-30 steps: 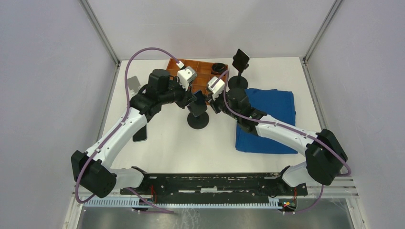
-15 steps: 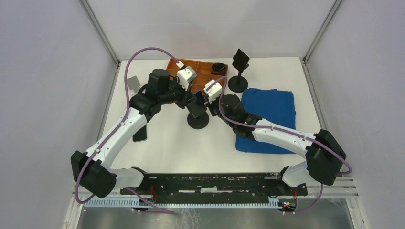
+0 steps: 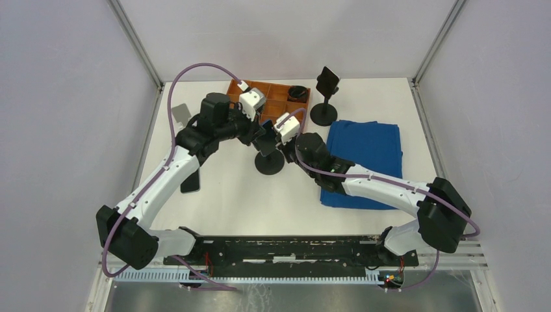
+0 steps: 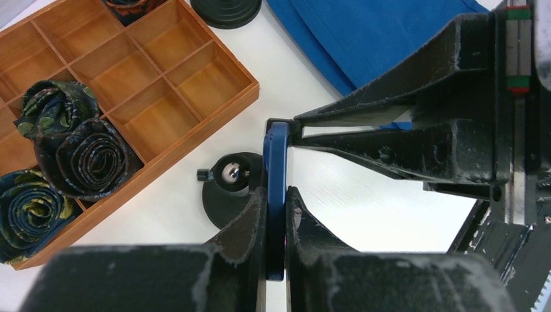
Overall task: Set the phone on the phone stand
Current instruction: Move the phone stand with the phone to the center of the board.
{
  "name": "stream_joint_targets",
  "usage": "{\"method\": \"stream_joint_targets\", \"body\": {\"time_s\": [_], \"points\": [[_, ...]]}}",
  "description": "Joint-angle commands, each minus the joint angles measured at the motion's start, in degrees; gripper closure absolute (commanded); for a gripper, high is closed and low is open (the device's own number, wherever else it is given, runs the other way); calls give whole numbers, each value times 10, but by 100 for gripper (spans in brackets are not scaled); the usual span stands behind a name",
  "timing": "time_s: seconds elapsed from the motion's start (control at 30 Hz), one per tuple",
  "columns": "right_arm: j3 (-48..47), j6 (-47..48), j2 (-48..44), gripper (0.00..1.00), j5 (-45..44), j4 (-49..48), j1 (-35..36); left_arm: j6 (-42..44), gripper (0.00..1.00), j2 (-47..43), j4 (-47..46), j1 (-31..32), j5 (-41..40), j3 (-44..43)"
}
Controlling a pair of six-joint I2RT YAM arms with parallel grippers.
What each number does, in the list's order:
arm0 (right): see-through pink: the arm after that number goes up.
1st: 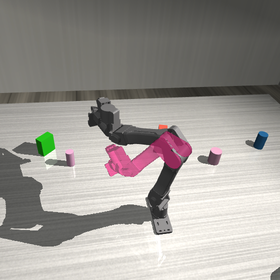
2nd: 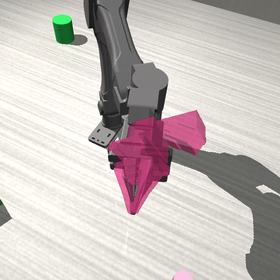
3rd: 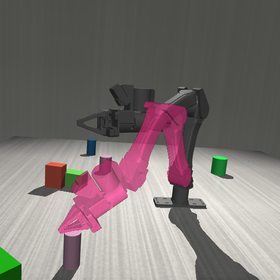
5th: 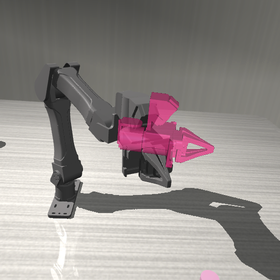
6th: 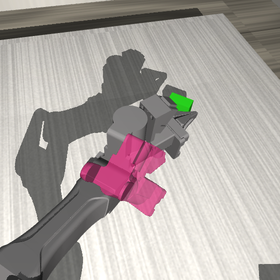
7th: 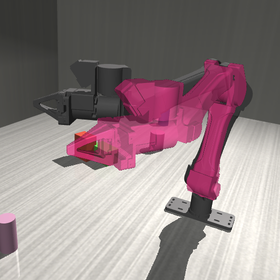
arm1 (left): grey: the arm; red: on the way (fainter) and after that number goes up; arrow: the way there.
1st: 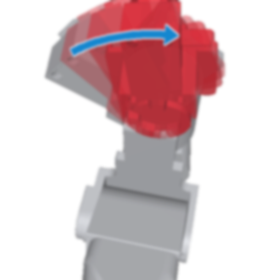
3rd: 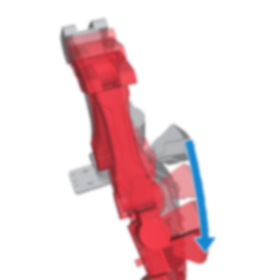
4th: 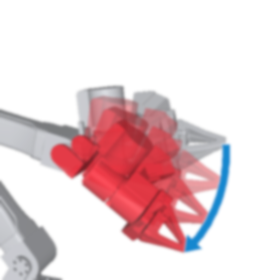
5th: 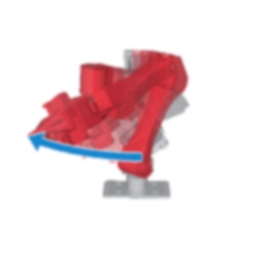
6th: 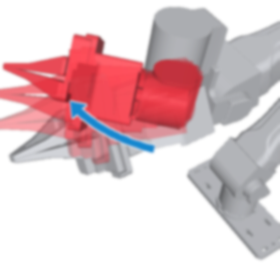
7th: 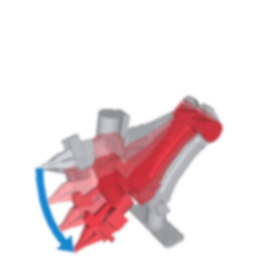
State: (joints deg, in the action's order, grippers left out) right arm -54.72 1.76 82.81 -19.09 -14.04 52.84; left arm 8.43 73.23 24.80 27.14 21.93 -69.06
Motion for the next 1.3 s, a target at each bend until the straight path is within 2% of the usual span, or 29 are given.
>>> {"method": "stream_joint_targets", "body": {"time_s": [0.0, 0.1, 0.4, 0.6, 0.73, 0.87, 0.97, 1.27], "points": [[-1, 1, -15, 79, 8, 78, 21, 33, 98, -3, -56, -30, -162, -24], [-2, 4, -16, 75, 12, 81, 25, 34, 98, -3, -57, -29, -161, -23], [-9, 24, -27, 72, 27, 94, 25, 35, 98, -5, -57, -29, -158, -22], [-14, 43, -43, 64, 81, 106, 14, 35, 98, -5, -56, -29, -151, -23], [-17, 72, -53, 60, 159, 121, -11, 35, 98, -5, -56, -30, -147, -23], [-13, 133, -72, 47, 322, 139, -67, 34, 98, -5, -56, -30, -142, -23], [2, 160, -87, 42, 429, 155, -108, 32, 98, -6, -56, -30, -137, -24], [32, 193, -102, 24, 555, 145, -166, 31, 98, -8, -56, -30, -120, -25]]}}
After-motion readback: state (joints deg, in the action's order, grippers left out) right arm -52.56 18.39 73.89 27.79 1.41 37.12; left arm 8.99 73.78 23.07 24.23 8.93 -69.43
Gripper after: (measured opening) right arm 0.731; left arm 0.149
